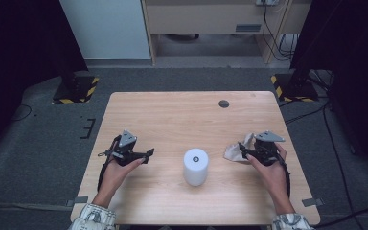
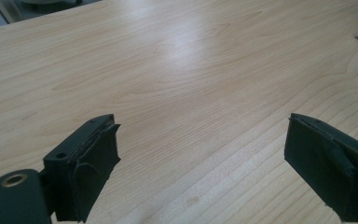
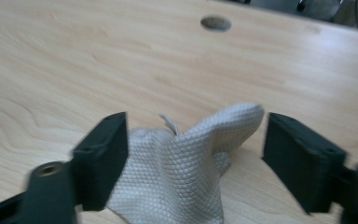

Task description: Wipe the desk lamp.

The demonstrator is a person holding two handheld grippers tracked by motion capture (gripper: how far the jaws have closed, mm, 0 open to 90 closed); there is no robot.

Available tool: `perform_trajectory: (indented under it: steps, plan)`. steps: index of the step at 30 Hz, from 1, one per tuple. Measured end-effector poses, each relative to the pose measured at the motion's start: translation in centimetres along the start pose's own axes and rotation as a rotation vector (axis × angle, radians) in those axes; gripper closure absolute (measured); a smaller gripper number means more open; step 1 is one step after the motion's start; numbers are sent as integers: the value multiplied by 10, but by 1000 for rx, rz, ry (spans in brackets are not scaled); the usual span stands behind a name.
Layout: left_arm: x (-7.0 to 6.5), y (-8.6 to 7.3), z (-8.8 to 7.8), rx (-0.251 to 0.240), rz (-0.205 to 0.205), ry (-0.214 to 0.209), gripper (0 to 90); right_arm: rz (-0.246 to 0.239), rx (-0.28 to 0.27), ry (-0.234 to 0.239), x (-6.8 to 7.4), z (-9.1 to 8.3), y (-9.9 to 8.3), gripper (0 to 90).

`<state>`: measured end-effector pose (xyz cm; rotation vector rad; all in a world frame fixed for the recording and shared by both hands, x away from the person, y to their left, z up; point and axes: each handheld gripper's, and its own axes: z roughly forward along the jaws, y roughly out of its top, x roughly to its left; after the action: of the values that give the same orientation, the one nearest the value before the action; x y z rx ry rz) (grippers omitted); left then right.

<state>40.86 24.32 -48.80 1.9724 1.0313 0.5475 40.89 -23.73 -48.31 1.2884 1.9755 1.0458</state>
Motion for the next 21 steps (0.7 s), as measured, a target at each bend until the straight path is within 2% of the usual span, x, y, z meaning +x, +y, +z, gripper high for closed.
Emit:
perform_trajectory:
  steps: [2,4,6,8,9,10,11,12,13,16,18,21]
  plan:
    - [1,-1,-1,5,3,9,88,4,-2,-9,1,-6,1,157]
    - [4,-7,-4,34,8,11,83,7,8,-15,3,-21,-6,94]
    - [7,-13,-2,70,13,20,75,-4,44,-11,4,-26,-16,78]
    - [11,-18,2,119,19,33,58,-4,104,8,5,-28,-29,63]
    - [11,-18,2,119,19,33,53,-5,143,13,6,-27,-36,59]
    - [12,-21,5,132,12,37,53,-5,143,13,6,-27,-36,59]
    - [15,-25,10,156,0,35,47,-22,204,11,6,-25,-47,60]
    - [15,-25,10,156,0,35,47,-22,204,11,6,-25,-47,60]
    - [17,-26,13,169,-2,50,47,0,243,15,3,-22,-53,62]
    - [18,-28,15,170,-22,42,38,25,248,1,-2,-19,-56,77]
    - [20,-30,18,186,-25,43,39,76,260,13,-9,-14,-59,79]
    - [23,-34,22,199,-45,47,35,85,286,15,-10,-11,-63,76]
